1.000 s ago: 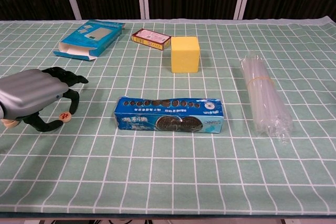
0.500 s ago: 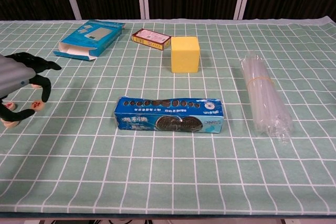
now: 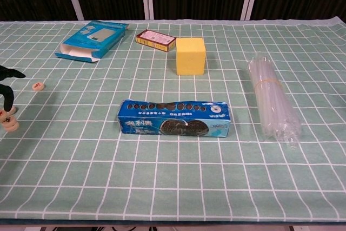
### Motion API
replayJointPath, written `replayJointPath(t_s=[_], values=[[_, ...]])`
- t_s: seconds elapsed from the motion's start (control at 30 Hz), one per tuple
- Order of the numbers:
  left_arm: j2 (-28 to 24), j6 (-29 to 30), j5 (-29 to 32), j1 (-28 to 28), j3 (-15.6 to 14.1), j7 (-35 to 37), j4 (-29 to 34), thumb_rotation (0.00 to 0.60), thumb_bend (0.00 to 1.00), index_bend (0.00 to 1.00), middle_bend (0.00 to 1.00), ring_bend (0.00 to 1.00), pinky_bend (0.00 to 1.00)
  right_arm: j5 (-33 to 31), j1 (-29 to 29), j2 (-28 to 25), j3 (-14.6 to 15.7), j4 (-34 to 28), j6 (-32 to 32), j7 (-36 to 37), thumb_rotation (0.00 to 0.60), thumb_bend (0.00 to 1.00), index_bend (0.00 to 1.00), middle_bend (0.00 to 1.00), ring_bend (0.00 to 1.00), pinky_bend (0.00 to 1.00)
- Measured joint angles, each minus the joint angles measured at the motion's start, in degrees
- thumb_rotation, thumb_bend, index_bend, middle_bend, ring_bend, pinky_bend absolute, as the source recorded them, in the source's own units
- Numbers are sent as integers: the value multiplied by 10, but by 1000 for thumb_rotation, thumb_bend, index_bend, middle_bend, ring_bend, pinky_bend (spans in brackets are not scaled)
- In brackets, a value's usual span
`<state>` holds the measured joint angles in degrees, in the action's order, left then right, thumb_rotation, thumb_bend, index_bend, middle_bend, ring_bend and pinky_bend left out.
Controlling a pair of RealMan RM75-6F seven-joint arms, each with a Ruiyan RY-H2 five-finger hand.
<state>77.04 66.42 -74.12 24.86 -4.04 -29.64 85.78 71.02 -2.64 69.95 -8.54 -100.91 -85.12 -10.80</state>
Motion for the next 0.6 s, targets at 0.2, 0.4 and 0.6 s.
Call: replayJointPath(t_s=[0.2, 0.4, 0.6], values=[[3, -1, -11, -4, 4, 8, -9, 600, 354, 461, 51, 0, 0, -1, 0, 0, 0, 0, 0, 0, 600, 267, 118, 56, 19, 0], [7, -5, -11, -5, 8, 2, -10, 600, 354, 451, 51, 0, 0, -1, 0, -1, 0, -1, 0, 1, 600, 267, 118, 56, 20, 0], [12, -8, -12, -6, 11, -3, -13, 600, 354, 441, 51, 0, 0, -2, 0, -1, -1, -1, 0, 1, 600, 266, 118, 57, 20, 0]])
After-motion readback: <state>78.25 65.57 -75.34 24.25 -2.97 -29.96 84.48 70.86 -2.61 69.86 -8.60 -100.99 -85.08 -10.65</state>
